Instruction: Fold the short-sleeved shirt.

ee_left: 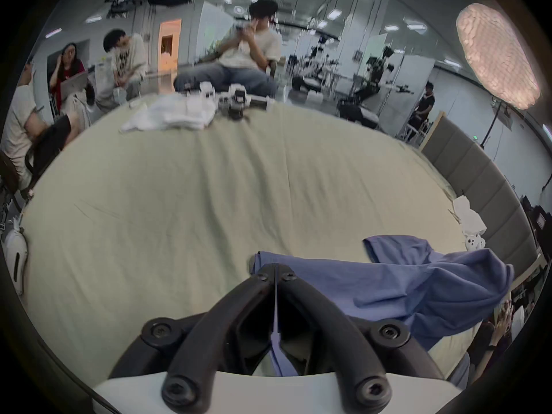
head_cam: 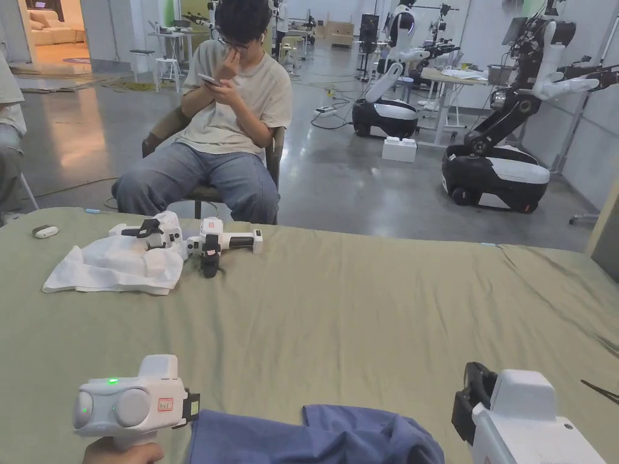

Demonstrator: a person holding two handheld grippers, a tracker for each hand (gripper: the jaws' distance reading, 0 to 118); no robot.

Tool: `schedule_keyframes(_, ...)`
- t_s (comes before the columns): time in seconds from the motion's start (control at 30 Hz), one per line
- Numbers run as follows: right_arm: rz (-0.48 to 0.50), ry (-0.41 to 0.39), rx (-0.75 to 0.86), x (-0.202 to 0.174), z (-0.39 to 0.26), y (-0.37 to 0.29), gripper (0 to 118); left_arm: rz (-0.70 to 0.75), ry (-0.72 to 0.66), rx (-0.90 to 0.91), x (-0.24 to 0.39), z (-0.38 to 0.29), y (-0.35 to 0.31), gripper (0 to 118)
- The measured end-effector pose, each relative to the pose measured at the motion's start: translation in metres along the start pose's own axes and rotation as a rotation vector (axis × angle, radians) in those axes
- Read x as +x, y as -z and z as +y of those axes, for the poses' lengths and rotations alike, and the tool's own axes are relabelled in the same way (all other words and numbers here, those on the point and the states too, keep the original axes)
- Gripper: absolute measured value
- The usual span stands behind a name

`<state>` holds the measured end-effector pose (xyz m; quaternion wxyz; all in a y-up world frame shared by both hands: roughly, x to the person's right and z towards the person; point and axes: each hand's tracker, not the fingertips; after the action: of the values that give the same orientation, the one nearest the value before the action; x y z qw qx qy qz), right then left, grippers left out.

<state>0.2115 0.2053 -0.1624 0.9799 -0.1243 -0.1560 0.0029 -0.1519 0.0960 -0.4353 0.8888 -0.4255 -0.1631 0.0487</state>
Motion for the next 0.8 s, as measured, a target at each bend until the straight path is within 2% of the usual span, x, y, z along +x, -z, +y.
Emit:
schedule_keyframes(0.03, -0.008, 0.0, -0.008, 0.003, -0.002, 0.001, 0, 0.0, -0.003, -0.014, -0.001, 0.003, 0.012, 11)
schedule_keyframes(0.13, -0.036, -0.001, -0.041, 0.016, -0.012, 0.005, 0, -0.001, -0.029, -0.106, -0.001, 0.001, 0.048, 62)
schedule_keyframes(0.17, -0.046, 0.0, -0.053, 0.021, -0.015, 0.006, 0, 0.036, -0.028, -0.135, 0.0, 0.001, 0.06, 73)
schedule_keyframes(0.27, -0.082, 0.003, -0.088, 0.035, -0.025, 0.01, 0, 0.092, 0.029, -0.164, 0.008, -0.005, 0.087, 73)
schedule_keyframes(0.37, -0.113, 0.016, -0.128, 0.049, -0.035, 0.014, 0, 0.139, 0.122, -0.188, 0.023, -0.013, 0.097, 73)
schedule_keyframes(0.43, -0.126, 0.035, -0.149, 0.056, -0.04, 0.016, 0, 0.166, 0.175, -0.171, 0.035, -0.013, 0.095, 66)
schedule_keyframes(0.5, -0.136, 0.045, -0.176, 0.062, -0.043, 0.021, 0, 0.155, 0.226, -0.149, 0.043, -0.018, 0.092, 38)
schedule_keyframes(0.57, -0.138, 0.046, -0.222, 0.067, -0.047, 0.027, 1, 0.119, 0.281, -0.142, 0.053, -0.022, 0.09, 4)
schedule_keyframes(0.67, -0.14, 0.082, -0.312, 0.078, -0.052, 0.04, 4, 0.02, 0.279, -0.168, 0.053, -0.027, 0.083, 2)
schedule_keyframes(0.7, -0.142, 0.103, -0.34, 0.083, -0.055, 0.045, 10, 0.024, 0.281, -0.156, 0.055, -0.029, 0.077, 1)
schedule_keyframes(0.73, -0.138, 0.109, -0.395, 0.088, -0.058, 0.052, 22, 0.03, 0.292, -0.125, 0.054, -0.031, 0.068, 1)
schedule_keyframes(0.77, -0.133, 0.121, -0.444, 0.093, -0.061, 0.059, 47, 0.029, 0.31, -0.084, 0.055, -0.033, 0.059, 1)
schedule_keyframes(0.8, -0.125, 0.116, -0.49, 0.096, -0.066, 0.068, 61, 0.025, 0.306, -0.06, 0.056, -0.035, 0.049, 1)
